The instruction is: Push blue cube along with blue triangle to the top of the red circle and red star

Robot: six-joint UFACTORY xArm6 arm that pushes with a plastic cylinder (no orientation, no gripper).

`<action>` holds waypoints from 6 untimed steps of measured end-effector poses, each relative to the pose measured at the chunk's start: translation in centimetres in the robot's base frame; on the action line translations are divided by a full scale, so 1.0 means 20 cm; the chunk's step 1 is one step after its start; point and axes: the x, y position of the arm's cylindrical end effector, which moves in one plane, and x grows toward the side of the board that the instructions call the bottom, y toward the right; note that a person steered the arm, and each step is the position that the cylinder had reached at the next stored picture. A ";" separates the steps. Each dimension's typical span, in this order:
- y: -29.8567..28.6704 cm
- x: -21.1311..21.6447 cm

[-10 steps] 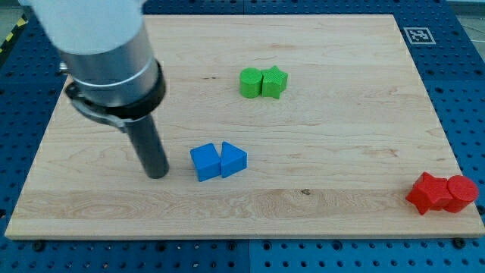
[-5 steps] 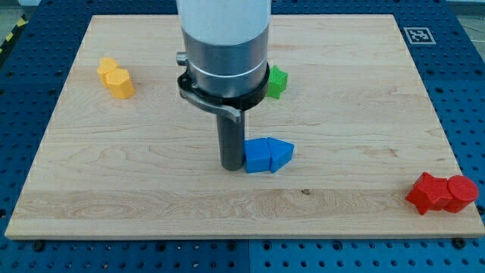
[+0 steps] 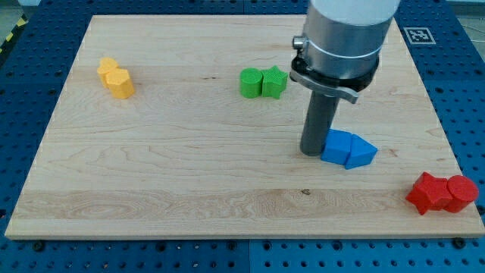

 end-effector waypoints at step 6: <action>0.57 0.09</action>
